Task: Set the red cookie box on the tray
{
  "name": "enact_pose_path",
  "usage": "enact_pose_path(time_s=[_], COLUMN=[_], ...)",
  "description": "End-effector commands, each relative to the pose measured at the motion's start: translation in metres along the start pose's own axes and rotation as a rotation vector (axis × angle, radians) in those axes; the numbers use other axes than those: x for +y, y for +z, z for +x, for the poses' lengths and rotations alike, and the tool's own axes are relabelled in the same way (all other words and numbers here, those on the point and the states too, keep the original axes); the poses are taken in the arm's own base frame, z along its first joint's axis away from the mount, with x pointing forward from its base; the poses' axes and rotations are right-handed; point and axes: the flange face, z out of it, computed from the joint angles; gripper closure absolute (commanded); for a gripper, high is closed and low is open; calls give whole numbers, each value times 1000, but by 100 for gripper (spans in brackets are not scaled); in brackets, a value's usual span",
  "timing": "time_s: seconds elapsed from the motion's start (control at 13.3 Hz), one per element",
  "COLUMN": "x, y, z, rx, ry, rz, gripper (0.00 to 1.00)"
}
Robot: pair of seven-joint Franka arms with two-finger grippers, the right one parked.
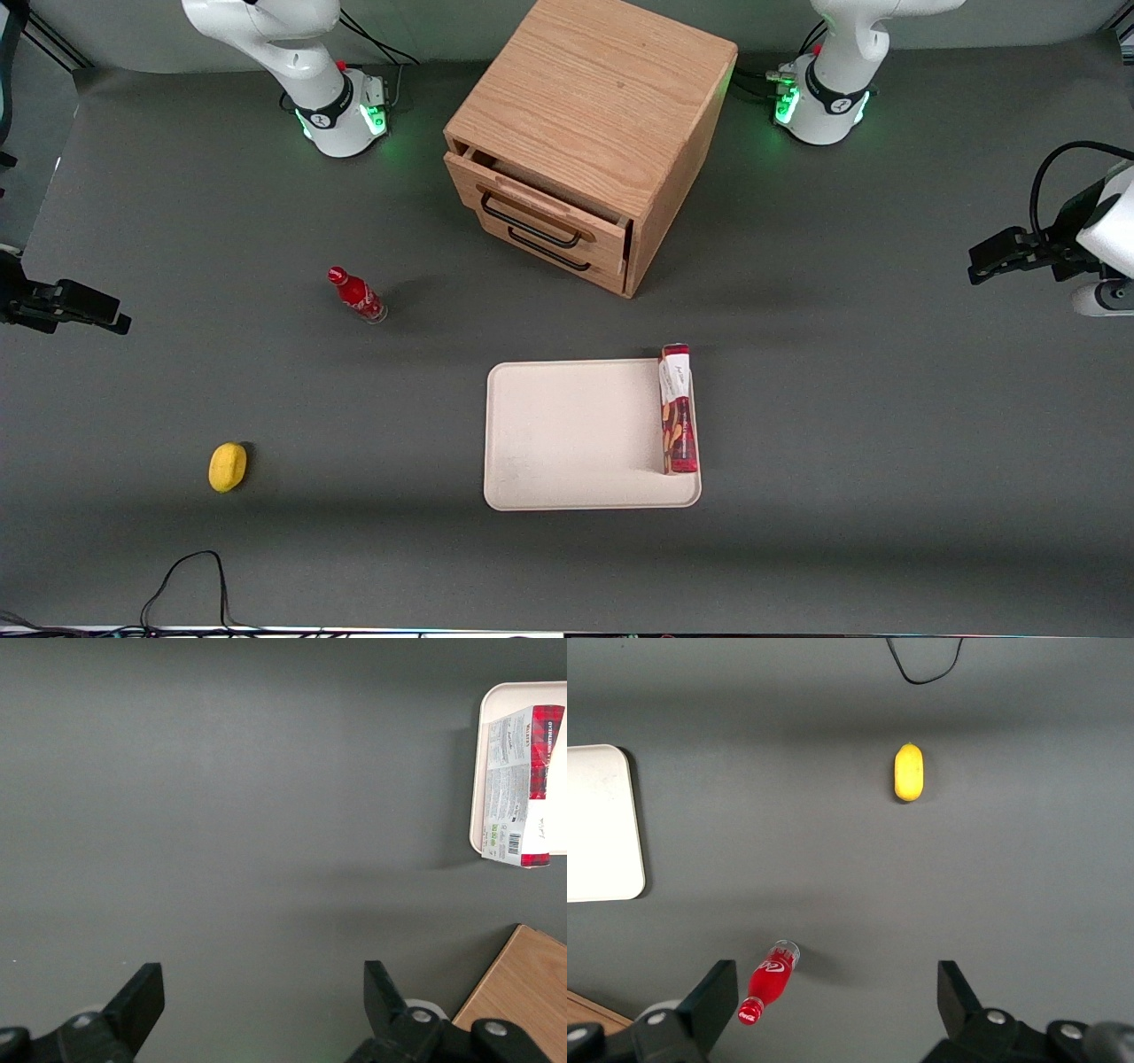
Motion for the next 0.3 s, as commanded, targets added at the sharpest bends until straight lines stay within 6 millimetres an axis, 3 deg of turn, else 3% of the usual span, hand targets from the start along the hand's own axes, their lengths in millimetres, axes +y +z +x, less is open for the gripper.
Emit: enact_pose_path(time_s=[0.0, 0.23], x=[3, 1], y=[-3, -3], z=[-10, -10], rx=[-7, -7], ry=[15, 19], rz=[-16, -16], gripper=[0, 0])
